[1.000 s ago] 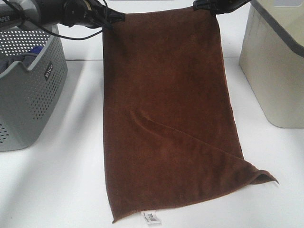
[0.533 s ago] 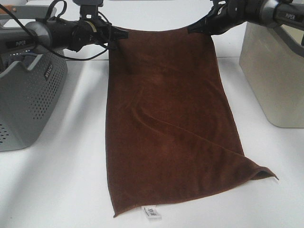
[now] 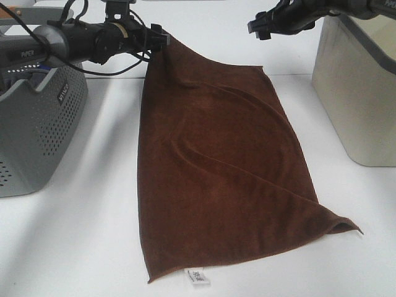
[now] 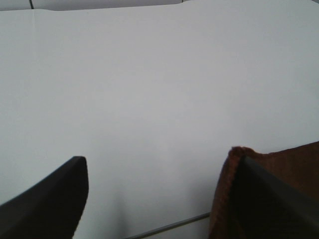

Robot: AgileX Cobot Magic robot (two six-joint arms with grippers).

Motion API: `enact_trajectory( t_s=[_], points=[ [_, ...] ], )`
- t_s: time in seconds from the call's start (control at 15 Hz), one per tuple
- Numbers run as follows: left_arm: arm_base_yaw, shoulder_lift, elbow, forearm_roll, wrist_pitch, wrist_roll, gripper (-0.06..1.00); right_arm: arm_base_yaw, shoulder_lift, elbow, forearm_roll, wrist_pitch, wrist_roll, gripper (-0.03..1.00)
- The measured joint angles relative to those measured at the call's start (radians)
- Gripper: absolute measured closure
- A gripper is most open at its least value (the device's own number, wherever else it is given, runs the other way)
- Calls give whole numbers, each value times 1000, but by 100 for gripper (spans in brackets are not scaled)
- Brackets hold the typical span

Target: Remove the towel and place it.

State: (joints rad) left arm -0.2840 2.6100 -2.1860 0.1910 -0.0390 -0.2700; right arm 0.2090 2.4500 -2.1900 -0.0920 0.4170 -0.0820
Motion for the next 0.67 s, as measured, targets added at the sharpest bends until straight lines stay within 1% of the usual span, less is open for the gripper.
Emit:
enact_trajectory(
  t_s=[0.07,0.2,0.33,0.47,0.53,0.67],
  points=[
    [-6,-19,0,-2,25,0,20,0,-27,0,18,43,0,24],
    [-14,-59,-6,-2,107,0,20,0,-75,0,62,151,0,24],
    [-14,-73,-34,-2,236,0,17,0,-109,0,92,250,0,24],
    [-14,-72,-68,-32,394,0,11,0,-143,0,121,336,0,24],
    [-13,-72,-89,-49,439,0,10,0,-161,0,129,374,0,24],
    [-13,-74,-103,-56,484,0,9,0,-186,0,139,431,0,24]
  ],
)
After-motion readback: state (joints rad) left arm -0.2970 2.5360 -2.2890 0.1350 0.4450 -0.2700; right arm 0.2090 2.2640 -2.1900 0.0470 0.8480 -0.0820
